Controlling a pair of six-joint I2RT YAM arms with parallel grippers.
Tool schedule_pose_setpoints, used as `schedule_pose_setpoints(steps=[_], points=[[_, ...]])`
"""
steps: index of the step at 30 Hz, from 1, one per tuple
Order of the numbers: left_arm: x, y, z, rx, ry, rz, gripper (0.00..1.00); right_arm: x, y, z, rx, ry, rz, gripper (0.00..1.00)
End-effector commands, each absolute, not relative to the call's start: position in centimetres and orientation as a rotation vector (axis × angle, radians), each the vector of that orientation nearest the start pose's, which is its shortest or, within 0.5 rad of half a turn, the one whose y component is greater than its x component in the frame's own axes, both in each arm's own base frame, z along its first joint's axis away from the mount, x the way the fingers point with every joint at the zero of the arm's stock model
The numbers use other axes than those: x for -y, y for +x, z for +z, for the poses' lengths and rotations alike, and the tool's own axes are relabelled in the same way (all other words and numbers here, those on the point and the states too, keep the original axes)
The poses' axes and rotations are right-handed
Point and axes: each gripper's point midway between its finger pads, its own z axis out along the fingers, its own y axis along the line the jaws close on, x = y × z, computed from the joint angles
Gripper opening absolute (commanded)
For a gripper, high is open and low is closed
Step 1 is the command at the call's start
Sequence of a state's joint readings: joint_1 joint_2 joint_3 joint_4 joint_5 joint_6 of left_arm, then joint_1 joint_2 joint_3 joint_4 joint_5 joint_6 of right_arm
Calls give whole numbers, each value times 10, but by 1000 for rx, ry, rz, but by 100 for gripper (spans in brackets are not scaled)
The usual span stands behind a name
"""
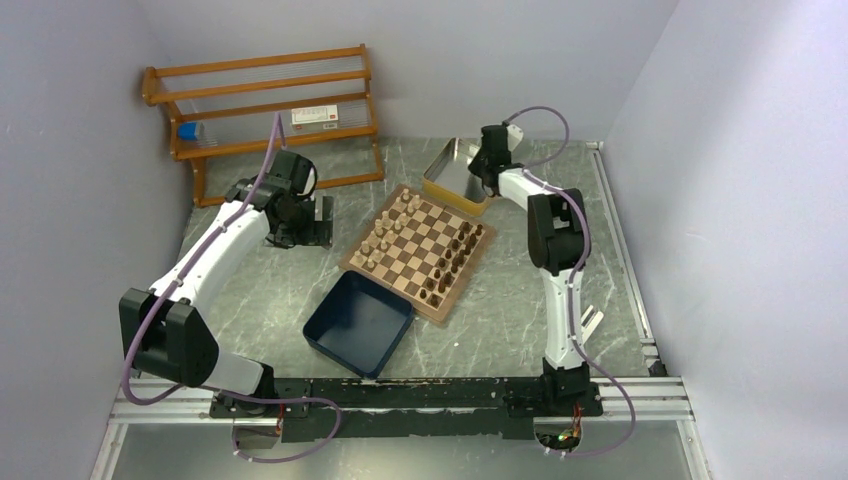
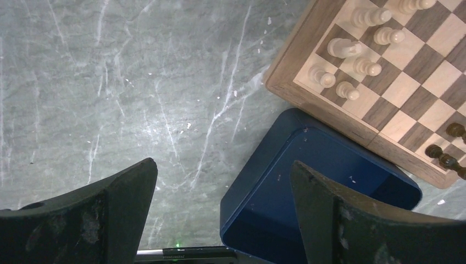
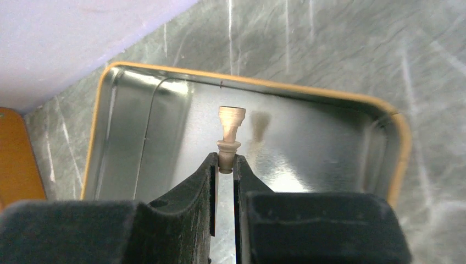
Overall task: Set up the chess pieces on the board
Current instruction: Pick up the chess piece from the storage box, then place the chess piece on the chessboard.
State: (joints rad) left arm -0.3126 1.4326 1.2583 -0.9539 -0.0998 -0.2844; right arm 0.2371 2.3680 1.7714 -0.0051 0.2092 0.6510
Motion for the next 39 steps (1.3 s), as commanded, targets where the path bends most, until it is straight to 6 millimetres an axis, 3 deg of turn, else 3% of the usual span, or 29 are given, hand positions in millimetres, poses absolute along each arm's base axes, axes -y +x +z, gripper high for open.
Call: schedule_pose_setpoints(steps=[1,5,10,16,22,24,29,35,39], points=[[109,304,167,-2625,7,-181,94,-130,626,120,-1963,353,389,0],[129,311,172,-2566,-16,-338,92,-132,617,145,-1942,157,404,0],[153,330,191,-2393,-17,-521,89,-148,592,167,-1918,-38,492,0],[185,364,223,-2178,63,-695,87,-178,536,165,-1923,-205,708,0],[226,390,247,-2193,253,-833,87,-206,464,172,-1937,-311,981,0],[236,393,262,-2161,303,-879,87,-215,440,178,-1926,-387,1038,0],[248,390,268,-2151,390,-950,88,-237,398,197,-1853,-503,1153,0],[268,384,272,-2136,440,-1129,88,-263,373,213,-1823,-603,1298,0],[281,381,263,-2176,380,-1234,87,-268,373,215,-1839,-568,1304,0]])
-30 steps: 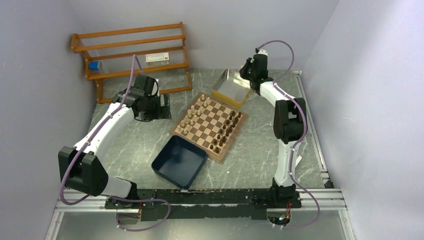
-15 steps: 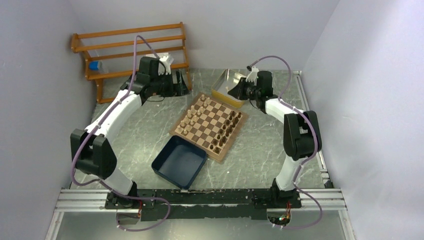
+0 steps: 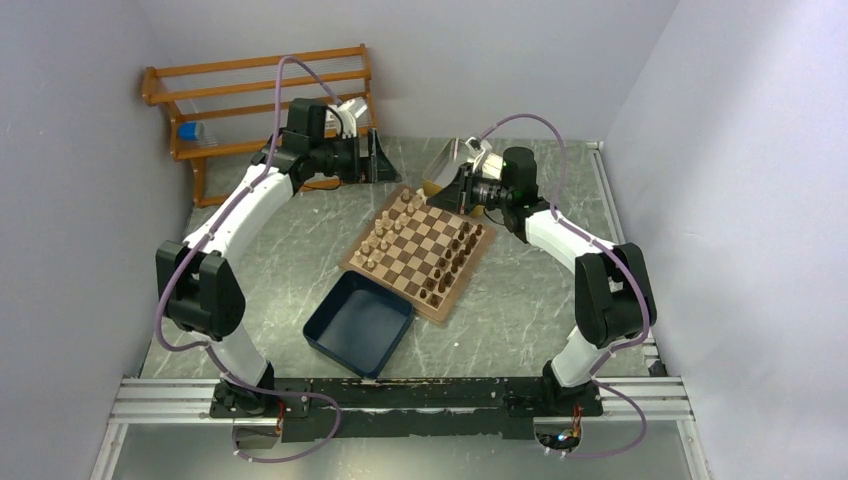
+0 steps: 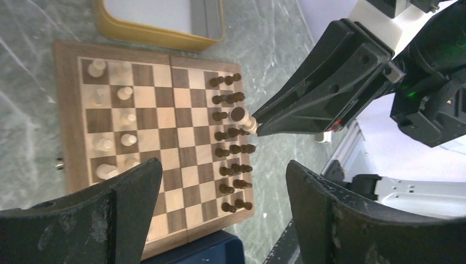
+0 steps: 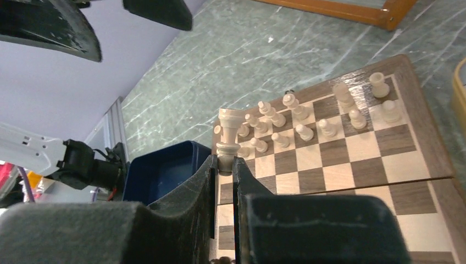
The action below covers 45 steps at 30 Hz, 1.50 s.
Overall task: Set up the chess pieces on the board
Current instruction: Place the chess piece on the chessboard.
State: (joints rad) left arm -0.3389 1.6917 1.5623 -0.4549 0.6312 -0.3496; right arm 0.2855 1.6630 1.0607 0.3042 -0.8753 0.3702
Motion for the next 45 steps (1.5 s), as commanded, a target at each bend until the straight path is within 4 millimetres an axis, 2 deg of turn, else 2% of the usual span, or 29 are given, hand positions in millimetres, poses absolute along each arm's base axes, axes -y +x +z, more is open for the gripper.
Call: schedule_pose_setpoints(steps=[1,6,8,12,15,17,19,21,24,27,30,34,41,45], points=[[284,381,260,-2183,369,-1241,88,-269,372,214,-1847,-561,1312,0],[294,386,232,-2236,397,-1146,88,-261,378,189,-1990,-429,1257,0],[295,388,226,-2224,421,-1109,87,-260,375,178,-2042,-367,1284,0],[292,393,225,-2168,443,-1002,87,-259,367,167,-2130,-251,1327,0],[280,400,224,-2181,436,-886,86,-249,372,156,-2248,-124,1236,0],[274,402,227,-2157,467,-832,84,-247,366,155,-2305,-74,1241,0],[272,401,233,-2064,547,-785,82,-246,359,158,-2330,-69,1252,0],[274,392,240,-1893,711,-757,82,-247,353,162,-2336,-108,1260,0],[281,372,261,-1584,941,-751,89,-244,348,166,-2355,-180,1234,0],[290,353,256,-1355,1222,-711,88,-244,340,167,-2367,-226,1252,0],[300,334,239,-1161,1450,-655,87,-245,331,166,-2377,-246,1283,0],[316,328,232,-1010,1572,-541,88,-247,324,173,-2360,-268,1327,0],[336,323,210,-893,1755,-453,82,-248,316,182,-2351,-317,1368,0],[340,325,200,-880,1793,-398,76,-249,313,190,-2331,-329,1388,0]])
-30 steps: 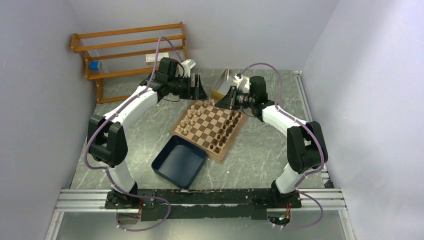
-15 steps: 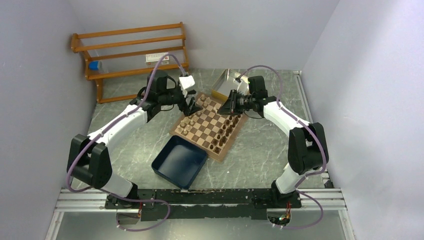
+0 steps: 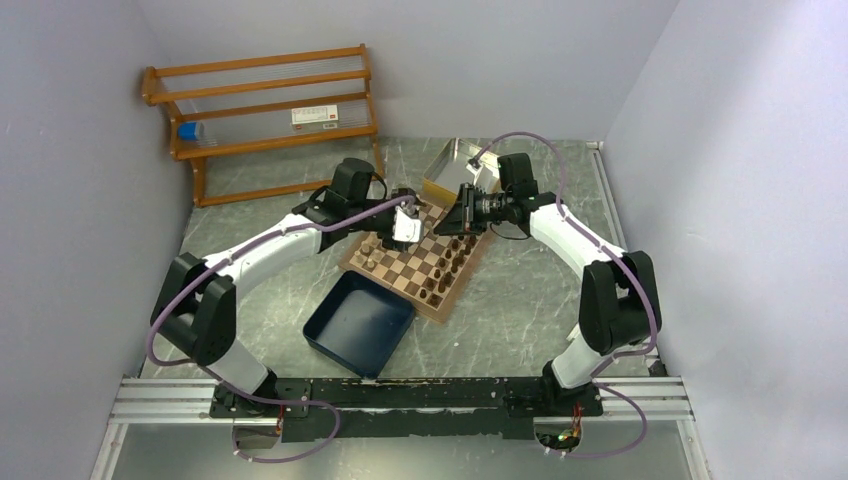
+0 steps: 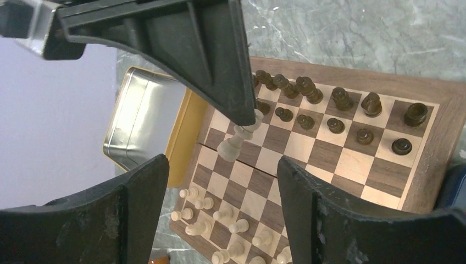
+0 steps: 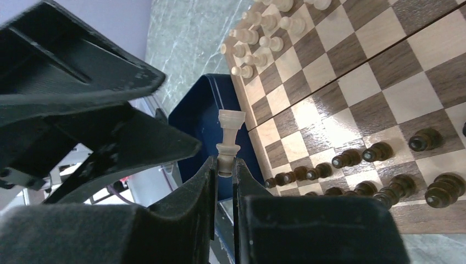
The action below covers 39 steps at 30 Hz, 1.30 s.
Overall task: Set up the chess pieces on the board
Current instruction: Place the chess piece on the chessboard.
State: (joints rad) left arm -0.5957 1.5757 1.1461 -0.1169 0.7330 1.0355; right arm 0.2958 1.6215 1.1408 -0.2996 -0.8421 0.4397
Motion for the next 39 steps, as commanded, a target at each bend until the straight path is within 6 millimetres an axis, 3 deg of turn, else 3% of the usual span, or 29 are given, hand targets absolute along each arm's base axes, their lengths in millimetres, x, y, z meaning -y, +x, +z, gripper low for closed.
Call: schedule_pose_setpoints(steps=[1,5,16,22,27,31,35,39], points=[[341,326,197,-882,1800,-385,76,-249,312,191,-2325,-334,1393,0],[345,325,192,-861,1822,-343,77,-251,309,194,-2309,-347,1417,0],[357,318,179,-837,1897,-349,67,-252,306,199,-2294,-352,1440,0],[356,322,177,-867,1899,-335,53,-250,305,198,-2298,-348,1426,0],[358,323,179,-933,1869,-374,25,-249,309,203,-2285,-330,1399,0],[359,326,178,-1041,1823,-424,17,-245,319,211,-2244,-262,1348,9],[362,328,184,-1172,1717,-499,16,-236,330,224,-2136,-165,1264,28],[367,327,200,-1288,1539,-628,16,-233,331,256,-1918,-159,1256,35]])
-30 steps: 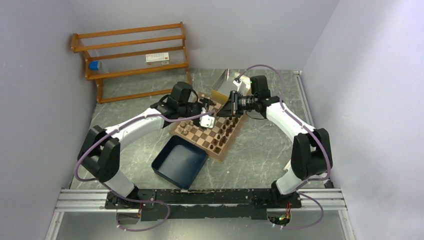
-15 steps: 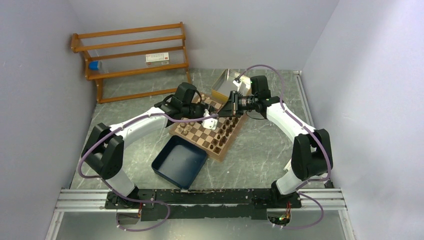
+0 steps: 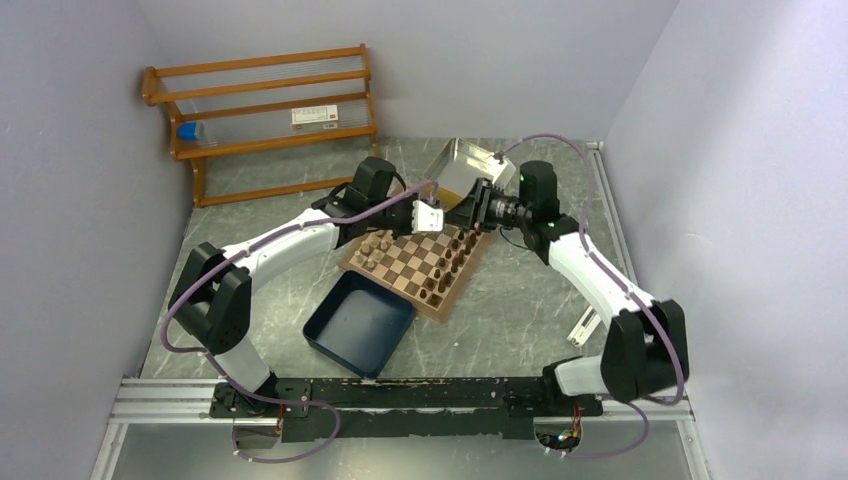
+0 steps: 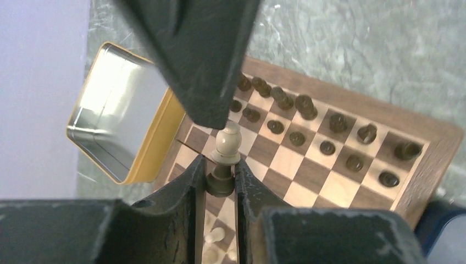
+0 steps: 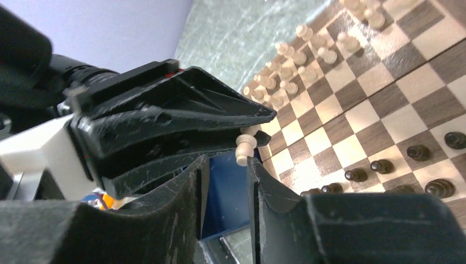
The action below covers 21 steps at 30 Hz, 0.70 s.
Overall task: Set up the chess pieces on the board
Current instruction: Place the chess piece on the chessboard.
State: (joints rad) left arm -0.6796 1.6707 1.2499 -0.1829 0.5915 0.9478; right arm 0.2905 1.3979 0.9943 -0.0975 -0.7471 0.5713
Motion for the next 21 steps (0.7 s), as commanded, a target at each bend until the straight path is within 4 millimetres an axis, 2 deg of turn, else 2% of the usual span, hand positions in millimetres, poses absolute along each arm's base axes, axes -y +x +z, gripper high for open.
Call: schedule_pose_setpoints(steps=[1,6,11,15,21], points=[[369,322,203,-1313,1500,-679,16,-231,332,262,-1879,-158,1247,38],[375,312,226,-1342,1308,-866,17,-231,337,270,-1838,-204,1146,41],[379,302,246,-1338,1175,-1005,16,-230,344,271,-1831,-203,1098,38],[378,305,248,-1397,1095,-1069,16,-232,341,273,-1825,-202,1099,36],[372,306,246,-1447,1011,-1097,16,-235,332,270,-1821,-236,1114,41]])
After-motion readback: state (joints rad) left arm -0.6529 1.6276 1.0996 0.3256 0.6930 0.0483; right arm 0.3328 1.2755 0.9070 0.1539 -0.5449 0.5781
